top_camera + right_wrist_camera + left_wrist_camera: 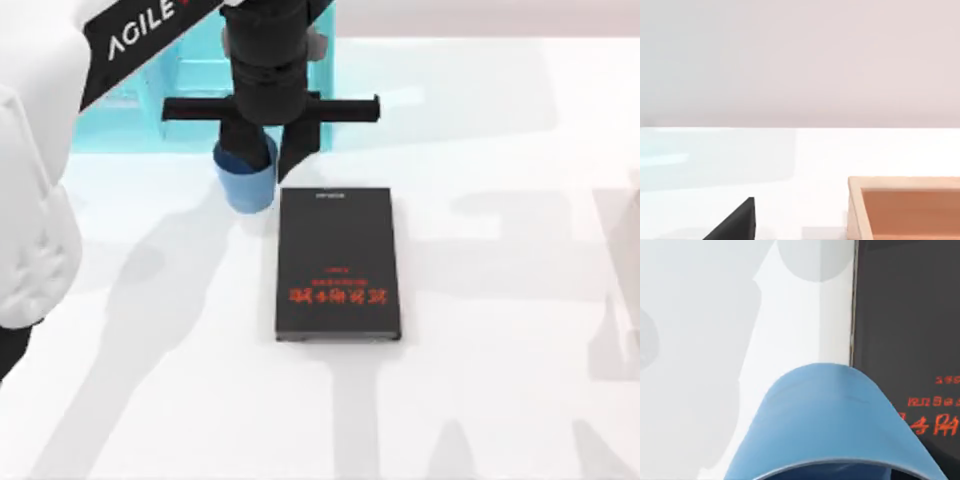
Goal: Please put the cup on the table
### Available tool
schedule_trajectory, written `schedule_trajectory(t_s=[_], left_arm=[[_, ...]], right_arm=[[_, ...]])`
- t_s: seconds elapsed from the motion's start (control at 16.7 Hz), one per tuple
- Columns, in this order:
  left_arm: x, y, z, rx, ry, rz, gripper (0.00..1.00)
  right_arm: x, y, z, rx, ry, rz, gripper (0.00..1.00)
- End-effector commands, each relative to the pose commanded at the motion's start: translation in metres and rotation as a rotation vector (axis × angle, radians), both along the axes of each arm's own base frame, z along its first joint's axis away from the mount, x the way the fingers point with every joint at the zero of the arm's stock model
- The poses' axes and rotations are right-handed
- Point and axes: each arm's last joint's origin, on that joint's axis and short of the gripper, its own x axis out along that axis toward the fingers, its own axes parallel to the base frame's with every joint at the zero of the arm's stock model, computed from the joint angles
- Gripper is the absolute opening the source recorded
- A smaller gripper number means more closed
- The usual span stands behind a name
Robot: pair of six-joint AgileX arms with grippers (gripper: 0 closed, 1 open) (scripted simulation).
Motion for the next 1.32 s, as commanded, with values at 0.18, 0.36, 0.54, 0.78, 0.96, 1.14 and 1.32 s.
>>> schedule_trajectory(t_s=[0.18,0.36,0.54,0.78,0.96,1.14,1.32], left_arm=[[0.0,0.008,0.002,0.002,0.008,0.0,0.0],[0.0,0.006,0.0,0.005,0.006,-0.005,0.0],[0.003,0.008,-0.013,0.0,0.001,-0.001,0.0],[0.002,0.015,-0.051,0.005,0.013,0.0,0.0],[0.002,0.017,-0.062,0.002,0.008,0.0,0.0],[0.002,0.017,-0.062,0.002,0.008,0.0,0.0],[0.002,0.017,-0.062,0.002,0.008,0.0,0.23]], right_arm=[[0.0,0.0,0.0,0.0,0.0,0.0,1.0],[0.0,0.0,0.0,0.0,0.0,0.0,1.0],[0.0,0.0,0.0,0.0,0.0,0.0,1.0],[0.0,0.0,0.0,0.0,0.0,0.0,1.0],[0.0,0.0,0.0,0.0,0.0,0.0,1.0],[0.0,0.0,0.0,0.0,0.0,0.0,1.0],[0.0,0.0,0.0,0.0,0.0,0.0,1.0]])
